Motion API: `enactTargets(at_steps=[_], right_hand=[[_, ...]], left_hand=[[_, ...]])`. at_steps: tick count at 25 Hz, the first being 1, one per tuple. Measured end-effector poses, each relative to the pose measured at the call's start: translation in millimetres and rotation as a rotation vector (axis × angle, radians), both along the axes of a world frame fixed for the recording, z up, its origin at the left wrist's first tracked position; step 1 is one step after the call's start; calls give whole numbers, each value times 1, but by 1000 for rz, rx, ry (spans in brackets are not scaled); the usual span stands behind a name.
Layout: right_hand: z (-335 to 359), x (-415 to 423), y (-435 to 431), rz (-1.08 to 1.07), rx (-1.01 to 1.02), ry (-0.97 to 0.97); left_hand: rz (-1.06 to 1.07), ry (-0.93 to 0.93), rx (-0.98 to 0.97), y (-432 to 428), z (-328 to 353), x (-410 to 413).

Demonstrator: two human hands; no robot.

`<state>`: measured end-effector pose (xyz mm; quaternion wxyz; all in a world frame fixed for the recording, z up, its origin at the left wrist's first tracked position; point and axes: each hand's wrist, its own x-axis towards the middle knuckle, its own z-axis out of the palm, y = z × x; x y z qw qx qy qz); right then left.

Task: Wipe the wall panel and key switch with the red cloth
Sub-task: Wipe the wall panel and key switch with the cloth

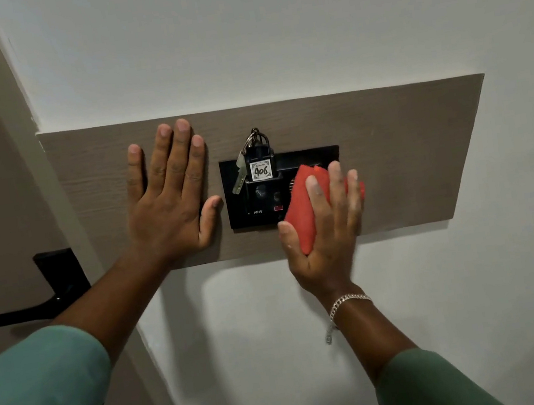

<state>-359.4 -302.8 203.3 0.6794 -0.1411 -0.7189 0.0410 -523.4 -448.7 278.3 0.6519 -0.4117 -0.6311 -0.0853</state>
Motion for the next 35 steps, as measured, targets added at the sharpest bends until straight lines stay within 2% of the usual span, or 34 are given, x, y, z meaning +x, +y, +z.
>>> enactTargets(at_steps=[2, 5, 10, 14, 18, 22, 25, 27, 31, 33, 35], right_hand=[[-4, -1, -1, 16, -119, 81], [17, -25, -28, 60, -419, 282], [-13, -22, -40, 67, -344, 211], [24, -38, -45, 110, -627, 462], [-3, -32, -53, 91, -435, 286], [21, -32, -44, 68, -521, 323], [11, -26, -42, -6, -256, 131], [-7, -9, -29, 8, -179, 38], [22, -4, -18, 130, -321, 241], [39, -12, -28, 207, -166, 227], [34, -17, -36, 167, 51, 37]], left_hand=[[1, 3, -4, 1, -1, 2], [1, -19, -10, 2, 0, 2], [-6, -10, -3, -1, 1, 3], [2, -18, -9, -2, 1, 3], [-8, -20, -10, -2, 2, 3], [-27, -30, -8, -2, 0, 4], [-44, -30, -5, -2, 3, 3], [-39, -19, -3, -2, 3, 2], [-38, -20, 4, -1, 1, 1], [-46, -28, 1, -2, 1, 1], [-50, -28, 3, -3, 3, 1]])
